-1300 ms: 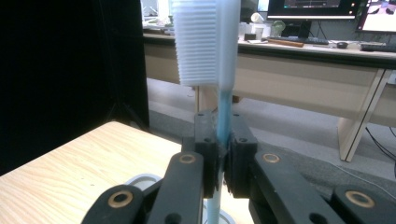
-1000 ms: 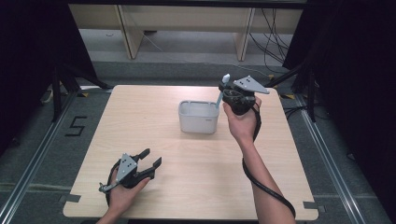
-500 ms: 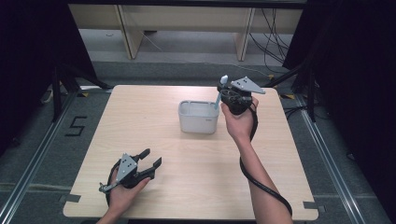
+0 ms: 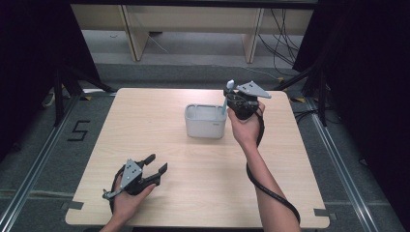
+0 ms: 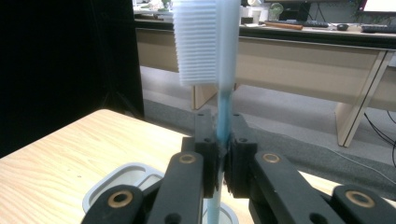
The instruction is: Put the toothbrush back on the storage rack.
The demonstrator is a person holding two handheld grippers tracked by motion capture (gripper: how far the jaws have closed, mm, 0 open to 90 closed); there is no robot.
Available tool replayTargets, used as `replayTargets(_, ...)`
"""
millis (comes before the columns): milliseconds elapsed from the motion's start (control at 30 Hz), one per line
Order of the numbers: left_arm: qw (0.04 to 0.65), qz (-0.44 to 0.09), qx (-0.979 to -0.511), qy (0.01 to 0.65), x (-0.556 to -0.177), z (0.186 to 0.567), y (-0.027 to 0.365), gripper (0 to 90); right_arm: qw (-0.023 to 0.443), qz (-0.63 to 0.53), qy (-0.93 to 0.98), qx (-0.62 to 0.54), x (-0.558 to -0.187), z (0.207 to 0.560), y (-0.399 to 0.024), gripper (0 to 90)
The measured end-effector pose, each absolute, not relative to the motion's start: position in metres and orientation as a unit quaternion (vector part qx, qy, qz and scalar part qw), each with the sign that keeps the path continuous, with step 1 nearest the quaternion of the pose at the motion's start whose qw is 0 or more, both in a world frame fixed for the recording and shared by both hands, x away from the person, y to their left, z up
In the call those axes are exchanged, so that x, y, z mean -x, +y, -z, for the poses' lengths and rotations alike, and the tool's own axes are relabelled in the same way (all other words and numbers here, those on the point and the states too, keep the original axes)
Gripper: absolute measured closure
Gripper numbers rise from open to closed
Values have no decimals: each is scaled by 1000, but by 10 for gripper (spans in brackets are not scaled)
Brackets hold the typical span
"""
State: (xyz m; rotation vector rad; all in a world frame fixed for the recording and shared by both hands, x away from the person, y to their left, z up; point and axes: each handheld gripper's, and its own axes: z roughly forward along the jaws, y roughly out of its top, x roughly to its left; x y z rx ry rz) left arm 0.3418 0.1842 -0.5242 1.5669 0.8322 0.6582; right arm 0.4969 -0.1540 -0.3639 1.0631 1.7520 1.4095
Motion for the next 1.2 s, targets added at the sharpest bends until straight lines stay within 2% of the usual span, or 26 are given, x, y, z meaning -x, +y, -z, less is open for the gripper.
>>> replayTargets(1200, 584, -281, -674, 356, -341, 524, 184, 388, 312, -514, 682, -416, -505, 391, -148, 855)
